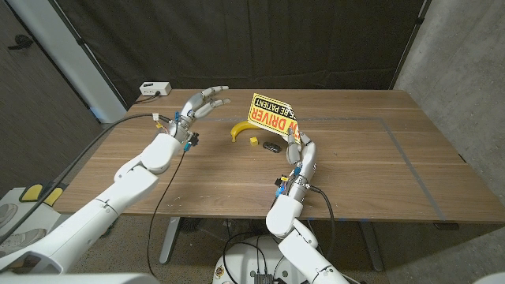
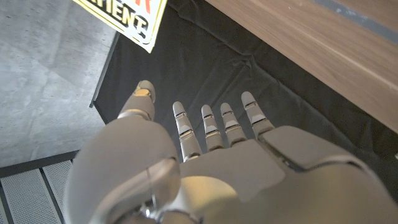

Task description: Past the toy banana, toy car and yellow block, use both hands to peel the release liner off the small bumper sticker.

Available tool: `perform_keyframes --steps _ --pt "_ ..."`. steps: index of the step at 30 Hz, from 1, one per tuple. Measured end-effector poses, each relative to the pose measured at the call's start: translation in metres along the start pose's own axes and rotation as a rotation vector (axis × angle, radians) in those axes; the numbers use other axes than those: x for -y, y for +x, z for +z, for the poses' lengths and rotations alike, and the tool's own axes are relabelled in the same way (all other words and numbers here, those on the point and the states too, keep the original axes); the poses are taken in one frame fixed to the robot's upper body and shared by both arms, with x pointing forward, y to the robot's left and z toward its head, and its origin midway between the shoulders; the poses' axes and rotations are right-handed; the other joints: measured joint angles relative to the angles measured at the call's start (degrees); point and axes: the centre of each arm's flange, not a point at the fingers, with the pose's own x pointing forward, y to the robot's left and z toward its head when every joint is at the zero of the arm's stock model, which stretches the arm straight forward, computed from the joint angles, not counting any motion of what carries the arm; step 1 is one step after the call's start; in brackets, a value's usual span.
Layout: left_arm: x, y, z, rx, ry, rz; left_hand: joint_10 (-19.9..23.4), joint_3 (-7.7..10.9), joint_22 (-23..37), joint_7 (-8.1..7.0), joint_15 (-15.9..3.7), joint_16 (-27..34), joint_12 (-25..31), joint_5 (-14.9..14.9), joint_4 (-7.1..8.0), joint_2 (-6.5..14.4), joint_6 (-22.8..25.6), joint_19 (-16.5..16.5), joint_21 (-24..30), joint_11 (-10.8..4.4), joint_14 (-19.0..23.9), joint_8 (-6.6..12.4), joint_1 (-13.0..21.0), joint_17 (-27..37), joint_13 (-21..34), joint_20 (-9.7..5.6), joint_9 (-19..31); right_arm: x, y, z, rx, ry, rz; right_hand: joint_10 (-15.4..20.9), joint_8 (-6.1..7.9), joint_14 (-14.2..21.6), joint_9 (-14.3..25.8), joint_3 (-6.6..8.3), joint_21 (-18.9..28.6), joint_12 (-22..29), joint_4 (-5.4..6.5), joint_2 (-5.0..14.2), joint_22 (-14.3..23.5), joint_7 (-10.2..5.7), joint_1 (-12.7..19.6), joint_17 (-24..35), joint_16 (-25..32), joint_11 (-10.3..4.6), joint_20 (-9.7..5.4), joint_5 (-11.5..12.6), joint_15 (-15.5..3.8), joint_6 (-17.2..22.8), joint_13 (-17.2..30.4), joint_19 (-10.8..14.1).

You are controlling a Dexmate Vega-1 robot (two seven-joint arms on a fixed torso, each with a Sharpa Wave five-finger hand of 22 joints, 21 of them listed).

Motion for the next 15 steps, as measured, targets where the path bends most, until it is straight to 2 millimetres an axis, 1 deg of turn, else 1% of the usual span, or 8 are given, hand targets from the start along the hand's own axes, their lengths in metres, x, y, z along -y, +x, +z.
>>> perform_keyframes --steps 2,3,4,6,9,12,13,15 --pt "0.0 0.0 0.0 -0.004 0.016 0.012 -1.9 -0.7 0.0 -0.28 0.74 -0.5 -0.7 0.3 0.7 -0.7 -2.3 -1.6 -0.2 0.47 -1.8 -1.05 -0.1 0.3 0.3 0.35 0.2 0.0 0.001 0.0 0.008 0.002 0.001 0.0 0.0 0.0 0.0 0.0 0.1 0.3 0.0 -0.07 0.0 0.12 0.1 0.0 0.0 0.0 0.0 0.0 0.0 0.1 0.1 0.0" --pt "0.003 0.001 0.002 -0.003 0.019 0.012 -2.8 -1.12 0.0 -0.34 1.17 -0.8 -1.1 0.4 1.12 -1.1 -3.5 -2.5 -0.7 1.0 -2.8 -1.62 -0.5 0.6 0.4 0.55 0.3 0.0 0.001 0.001 0.019 0.006 0.002 0.1 0.0 0.0 0.0 0.0 0.3 0.4 0.0 -0.07 0.0 0.21 0.1 0.1 0.0 0.06 0.0 0.0 0.0 0.2 0.2 0.0" --pt "0.003 0.001 0.002 -0.006 0.023 0.012 -3.6 -1.4 0.0 -0.32 1.55 -1.0 -1.4 0.4 1.4 -1.3 -4.1 -3.2 -1.1 1.31 -3.4 -1.97 -0.7 0.7 0.5 0.72 0.3 0.0 0.001 0.003 0.031 0.008 0.004 0.2 0.0 0.0 0.1 0.33 0.3 0.4 0.0 -0.08 0.0 0.31 0.1 0.2 0.0 0.23 0.0 -0.4 0.0 0.3 0.3 0.0" --pt "0.004 0.004 0.003 -0.003 0.029 0.009 -4.3 -1.76 0.0 -0.39 2.14 -1.1 -1.5 0.4 1.75 -1.6 -4.4 -3.9 -1.4 1.43 -4.0 -2.16 -1.1 0.9 0.6 1.17 0.3 0.0 0.002 0.003 0.044 0.004 0.003 0.3 0.03 0.0 0.3 0.48 0.3 0.4 0.0 -0.16 0.0 0.32 0.2 0.3 0.0 0.3 -0.11 -0.4 0.0 0.3 0.3 0.1" --pt "0.005 0.009 0.008 0.008 0.034 0.001 -4.4 -1.79 0.0 -0.52 2.43 -1.1 -1.5 0.9 1.78 -1.6 -3.5 -4.1 -1.4 1.42 -4.3 -2.08 -1.1 0.9 0.8 1.42 0.3 -0.001 0.002 0.008 0.086 -0.009 0.009 0.3 0.2 0.0 0.3 0.48 0.3 0.4 0.0 -0.3 0.0 0.32 0.3 0.3 0.0 0.3 -0.2 -0.6 0.0 0.3 0.5 0.2" --pt "0.008 0.014 0.009 0.013 0.035 -0.005 -3.6 -1.79 0.1 -0.66 2.41 -1.1 -1.4 0.9 1.78 -1.5 -1.0 -4.1 -1.4 0.62 -4.3 -1.11 -1.0 0.9 0.8 1.4 0.3 -0.001 0.002 0.008 0.107 -0.021 0.01 0.3 0.2 0.0 0.3 0.49 0.3 0.7 -0.01 -0.3 0.0 0.31 0.3 0.3 0.0 0.31 -0.2 -0.9 0.0 0.3 0.5 0.2" --pt "0.009 0.015 0.009 0.014 0.035 -0.006 -3.2 -1.91 0.1 -0.7 2.01 -1.1 -1.1 0.9 1.66 -1.1 0.1 -3.8 -1.4 0.19 -3.9 -0.74 -0.5 0.9 1.0 1.17 0.3 -0.002 0.002 0.009 0.119 -0.025 0.011 0.3 0.2 0.0 0.3 0.64 0.3 0.8 -0.17 -0.47 0.0 0.31 0.1 0.3 0.0 0.3 -0.2 -0.9 0.0 0.3 0.6 0.2" --pt "0.011 0.017 0.01 0.021 0.032 -0.008 -2.1 -1.91 0.0 -0.83 1.71 -1.1 -0.7 0.9 1.44 -0.9 1.6 -3.5 -1.2 -0.43 -3.3 -0.37 0.2 0.9 1.1 0.78 0.3 -0.002 0.002 0.009 0.127 -0.031 0.01 0.3 0.21 0.0 0.3 0.88 0.3 0.8 -0.09 -0.61 0.0 0.3 0.0 0.3 -0.1 0.3 -0.2 -0.9 0.0 0.3 0.8 0.2"
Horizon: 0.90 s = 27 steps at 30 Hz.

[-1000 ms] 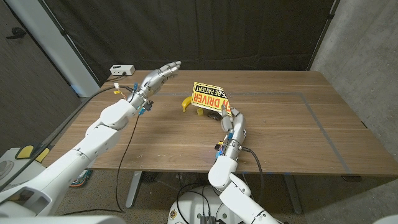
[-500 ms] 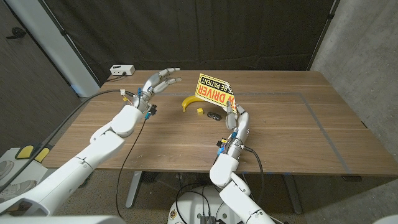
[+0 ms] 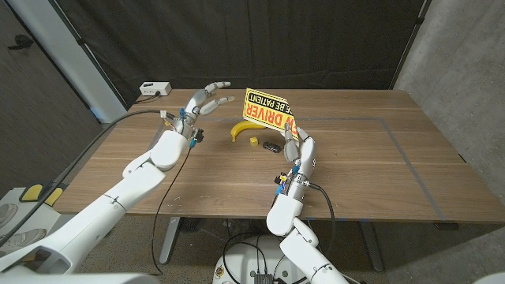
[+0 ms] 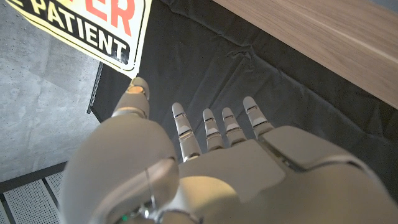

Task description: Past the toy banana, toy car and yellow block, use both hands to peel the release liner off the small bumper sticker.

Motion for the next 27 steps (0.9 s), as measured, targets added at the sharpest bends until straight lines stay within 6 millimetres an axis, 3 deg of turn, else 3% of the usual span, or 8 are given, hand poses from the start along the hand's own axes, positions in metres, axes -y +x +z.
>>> perform_keyframes --steps 12,18,27 --pt "0.01 0.017 0.003 0.044 -0.055 -0.043 2.0 0.33 0.0 -0.06 -0.34 0.2 0.6 0.0 -0.43 0.3 5.2 1.3 0.4 -1.99 1.1 1.18 2.5 -0.1 0.1 0.04 0.0 -0.003 0.0 0.003 0.06 -0.027 0.008 0.0 -0.01 0.0 0.0 0.7 0.0 0.2 -0.08 -0.08 0.0 -0.01 0.1 0.0 -0.2 0.0 0.0 -0.8 0.0 0.0 0.5 0.0" --pt "0.013 0.021 0.004 0.065 -0.084 -0.05 3.7 0.14 -0.3 -0.07 -1.44 0.8 1.3 0.4 -0.63 0.3 10.4 2.9 0.9 -3.68 2.8 2.44 5.0 -0.4 0.3 -0.19 -0.2 -0.004 0.002 0.002 0.069 -0.038 0.008 0.0 -0.03 0.0 0.0 0.94 0.0 0.4 -0.32 -0.3 0.0 -0.02 0.0 0.3 -0.2 0.0 -0.23 -1.3 0.0 0.0 0.6 -0.2" --pt "0.014 0.021 0.004 0.085 -0.112 -0.027 6.2 0.14 -0.5 -0.23 -3.37 1.7 1.7 0.4 -1.09 0.1 17.7 6.1 1.9 -4.79 5.8 3.56 9.7 -0.7 0.3 -1.28 -0.5 -0.006 0.003 0.002 0.071 -0.042 0.007 0.0 -0.05 0.0 -0.1 1.35 0.0 0.4 -0.23 -0.6 0.0 -0.15 -0.3 0.5 -0.6 0.0 -0.22 -1.7 0.0 0.1 0.6 -0.2"
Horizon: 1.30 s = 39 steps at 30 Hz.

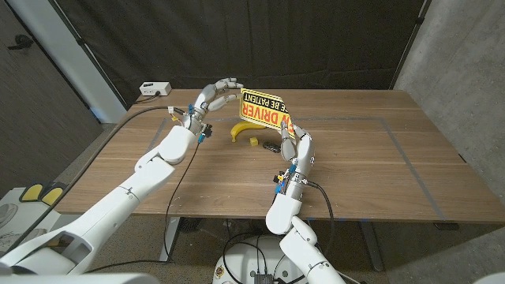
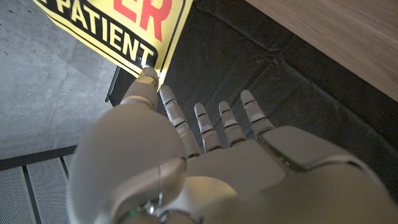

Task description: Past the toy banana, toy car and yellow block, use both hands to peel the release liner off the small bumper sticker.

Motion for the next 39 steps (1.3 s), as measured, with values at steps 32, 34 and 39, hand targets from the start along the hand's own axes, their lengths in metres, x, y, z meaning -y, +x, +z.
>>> perform_keyframes --steps 32,34,39 --pt "-0.005 0.004 -0.005 0.006 -0.07 -0.049 -5.1 -3.15 0.4 0.89 3.89 -2.2 -2.2 -1.4 2.07 3.9 -5.0 -4.2 -1.6 2.96 -6.2 -5.77 -0.9 0.7 1.3 0.32 0.0 -0.005 0.003 0.0 0.018 -0.017 -0.005 0.0 -0.33 0.0 0.0 1.27 0.2 0.0 -0.34 -0.2 0.0 -0.08 -0.7 0.3 -0.5 0.0 0.22 -0.9 0.0 0.1 0.0 -0.2" --pt "-0.005 0.006 -0.006 0.005 -0.073 -0.063 -5.1 -3.15 0.6 1.71 3.89 -2.2 -2.2 -1.6 2.07 3.9 -2.5 -4.2 -1.6 2.96 -6.2 -5.11 -0.9 0.7 1.3 0.32 0.0 -0.005 0.003 0.0 0.019 -0.016 -0.006 0.0 -0.33 0.0 0.0 1.42 0.2 0.0 -0.48 -0.19 0.0 -0.09 -0.7 0.3 -0.5 0.0 0.22 -0.9 0.0 0.1 0.0 -0.2" --pt "-0.005 0.008 -0.006 0.007 -0.077 -0.075 -3.1 -2.68 0.9 4.05 2.73 -2.2 -1.3 -1.8 1.59 4.0 2.1 -3.6 -0.7 2.15 -5.0 -4.66 -1.0 0.7 1.6 -0.35 -0.1 -0.005 0.004 0.0 0.022 -0.016 -0.008 0.0 -0.34 0.1 0.0 1.41 0.2 0.0 -0.49 -0.21 0.0 -0.1 -1.2 0.5 -0.5 0.0 0.22 -0.9 0.1 0.1 0.0 -0.2"
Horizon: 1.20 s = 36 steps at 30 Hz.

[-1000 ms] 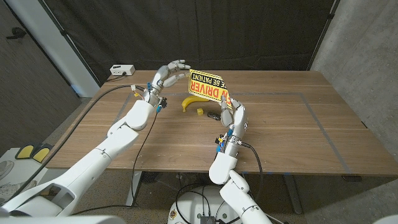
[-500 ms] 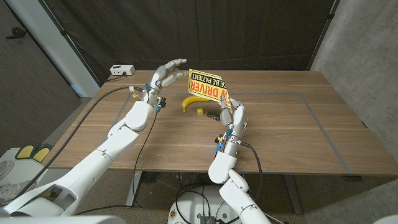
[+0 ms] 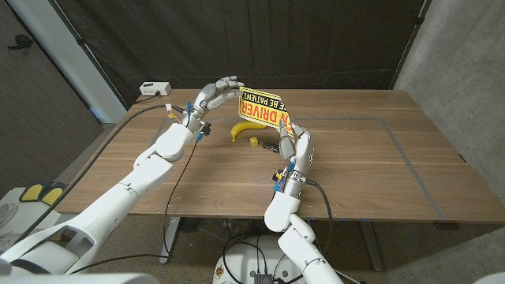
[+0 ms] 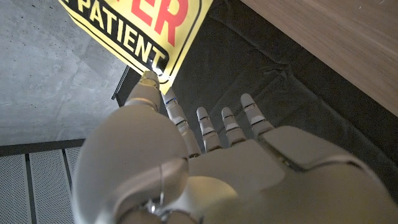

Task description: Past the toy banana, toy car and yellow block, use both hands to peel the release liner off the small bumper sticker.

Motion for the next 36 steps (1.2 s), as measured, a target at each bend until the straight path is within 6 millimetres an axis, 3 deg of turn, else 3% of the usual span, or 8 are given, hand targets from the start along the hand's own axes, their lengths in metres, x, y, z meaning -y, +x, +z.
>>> perform_keyframes --steps 4,13,18,21,26,31,33,36 --pt "0.0005 0.0008 0.0004 0.003 -0.002 0.004 1.3 0.18 0.1 1.73 -0.96 0.0 0.4 0.0 -0.18 0.1 2.0 0.7 0.4 -0.49 1.0 0.42 -0.1 -0.1 0.0 -0.69 -0.1 0.0 0.0005 -0.0003 0.002 0.0 0.0 0.0 -0.04 0.0 0.0 0.23 0.0 0.0 -0.24 0.0 0.0 -0.08 0.0 0.0 0.0 0.0 -0.2 -0.2 0.0 0.1 0.0 -0.2" --pt "0.0008 0.0003 0.0013 0.007 0.014 0.032 3.5 0.9 0.1 -2.29 -1.91 0.3 1.3 0.0 -1.33 -1.0 8.2 2.2 1.5 -1.23 3.2 1.77 1.5 -0.4 0.0 -1.37 0.0 -0.0009 0.0028 -0.0008 0.005 0.004 0.002 0.0 0.18 0.0 0.0 0.63 0.0 0.0 -0.3 -0.15 0.0 -0.09 -0.2 0.0 0.0 0.0 -0.31 -0.2 0.0 0.1 0.0 -0.3" --pt "0.0016 -0.0014 0.0032 0.006 0.03 0.052 1.1 0.51 0.1 -3.56 -2.01 0.3 0.8 0.0 -1.66 -2.6 2.0 2.7 2.3 -1.22 3.3 -0.87 3.1 -0.3 0.3 -1.18 0.4 -0.0014 0.004 -0.0016 0.002 0.007 0.003 0.0 0.18 0.0 0.0 0.74 0.0 0.0 -0.42 -0.16 0.0 -0.09 -0.2 0.3 0.0 0.0 -0.3 -0.2 0.0 0.1 0.0 -0.3" --pt "0.0005 -0.0016 0.002 -0.001 0.044 0.065 0.1 0.17 0.1 -1.92 -1.68 0.3 0.4 0.3 -1.34 -2.8 1.1 2.7 2.4 -0.39 2.9 -0.83 3.3 -0.3 0.4 -1.18 1.0 -0.002 0.0043 -0.0016 0.005 0.007 0.005 0.0 0.18 0.0 0.0 0.87 0.0 0.0 -0.55 -0.31 0.0 -0.09 -0.3 0.3 0.0 0.0 -0.3 -0.2 0.0 0.1 0.0 -0.3" --pt "-0.0012 -0.0018 -0.0004 -0.013 0.059 0.082 0.4 -0.6 -0.1 4.03 -1.18 0.3 0.7 0.3 -0.57 -2.8 2.6 2.4 2.4 0.85 2.4 1.35 3.3 0.1 0.8 -0.95 2.6 -0.0023 0.0048 -0.0023 0.004 0.006 0.005 0.0 0.17 0.0 0.0 1.03 0.0 0.0 -0.4 -0.28 0.0 -0.09 -0.3 0.3 -0.3 0.0 -0.3 -0.2 0.0 0.1 0.0 -0.3" --pt "0.0008 -0.0061 0.0056 -0.008 0.059 0.086 2.8 -0.83 -0.1 6.9 -1.61 0.3 1.7 0.3 -0.34 -2.8 4.0 2.4 2.9 -0.41 2.9 1.88 3.3 0.1 1.1 -0.96 2.8 -0.002 0.0055 -0.0028 0.002 0.005 0.001 0.0 0.17 0.0 0.0 1.26 0.0 0.0 -0.62 -0.31 0.0 -0.09 -0.7 0.5 -0.3 0.0 -0.3 -0.2 0.0 0.1 0.0 -0.3" --pt "0.0005 -0.007 0.0059 -0.011 0.062 0.085 3.5 -1.07 -0.1 7.09 -1.8 0.3 2.2 0.3 -0.1 -2.3 3.8 2.6 3.1 -0.49 3.1 1.76 2.8 0.2 1.1 -1.17 2.6 -0.0025 0.0058 -0.0018 0.007 0.005 0.001 0.0 0.16 0.0 0.0 1.26 0.0 0.0 -0.62 -0.31 0.0 -0.09 -0.7 0.5 -0.3 0.0 -0.3 -0.2 0.0 0.1 0.0 -0.3" --pt "0.0004 -0.007 0.0054 -0.014 0.063 0.086 4.0 -1.07 -0.1 4.22 -1.93 0.3 2.2 0.3 -0.1 -2.1 4.7 2.5 3.1 -0.92 3.2 1.54 2.6 0.1 1.3 -1.31 2.2 -0.0021 0.006 -0.0024 0.001 0.004 -0.005 0.0 0.15 0.0 0.0 1.44 0.2 0.0 -0.78 -0.31 0.0 -0.1 -0.7 0.5 -0.3 0.0 -0.3 -0.2 0.0 0.1 0.0 -0.3"
